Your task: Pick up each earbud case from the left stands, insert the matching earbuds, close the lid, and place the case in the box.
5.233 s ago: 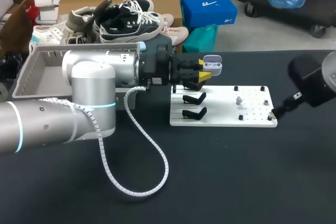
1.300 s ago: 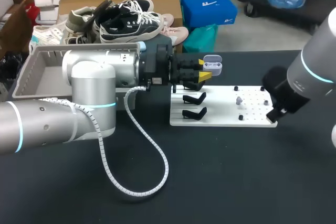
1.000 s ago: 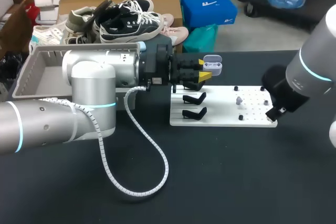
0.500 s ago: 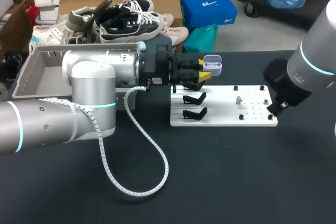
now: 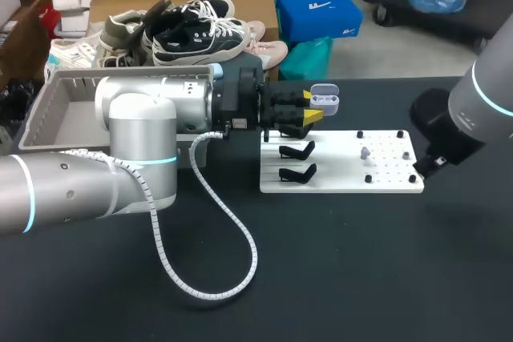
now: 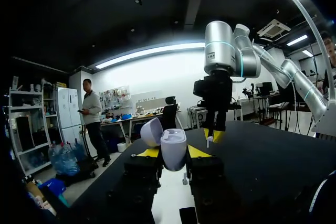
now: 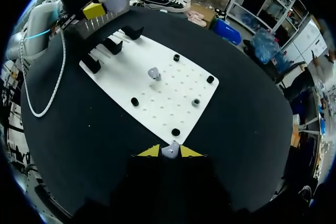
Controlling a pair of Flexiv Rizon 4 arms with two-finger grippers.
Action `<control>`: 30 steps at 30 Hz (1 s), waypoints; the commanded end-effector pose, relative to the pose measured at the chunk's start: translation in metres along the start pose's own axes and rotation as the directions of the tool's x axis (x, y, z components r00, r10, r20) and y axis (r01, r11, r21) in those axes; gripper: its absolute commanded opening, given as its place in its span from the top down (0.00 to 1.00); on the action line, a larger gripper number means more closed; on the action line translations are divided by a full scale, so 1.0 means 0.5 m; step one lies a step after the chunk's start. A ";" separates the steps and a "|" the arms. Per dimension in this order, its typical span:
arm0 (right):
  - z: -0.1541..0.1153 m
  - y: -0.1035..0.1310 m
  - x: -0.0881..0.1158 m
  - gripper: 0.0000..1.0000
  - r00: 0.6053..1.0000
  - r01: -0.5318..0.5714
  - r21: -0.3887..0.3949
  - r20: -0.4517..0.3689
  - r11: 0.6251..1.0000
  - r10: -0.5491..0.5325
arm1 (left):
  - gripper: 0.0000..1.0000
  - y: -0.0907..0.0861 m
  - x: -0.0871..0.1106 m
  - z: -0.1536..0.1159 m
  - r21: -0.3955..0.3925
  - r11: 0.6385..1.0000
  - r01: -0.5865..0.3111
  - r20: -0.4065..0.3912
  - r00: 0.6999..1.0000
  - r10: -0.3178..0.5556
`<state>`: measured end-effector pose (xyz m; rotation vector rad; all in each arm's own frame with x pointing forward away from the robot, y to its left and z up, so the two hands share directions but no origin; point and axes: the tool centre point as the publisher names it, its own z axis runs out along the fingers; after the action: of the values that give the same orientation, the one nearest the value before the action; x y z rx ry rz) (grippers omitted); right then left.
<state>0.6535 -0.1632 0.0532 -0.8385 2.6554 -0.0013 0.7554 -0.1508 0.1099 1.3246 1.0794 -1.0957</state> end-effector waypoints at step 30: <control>-0.096 0.064 -0.169 1.00 0.587 -0.800 0.191 0.055 0.568 0.808 | 1.00 0.000 0.001 0.000 0.000 1.000 -0.001 0.001 1.000 0.001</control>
<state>0.6750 -0.1062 0.1207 0.2582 2.7613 0.0289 0.7554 -0.1507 0.1099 1.3246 1.0794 -1.0957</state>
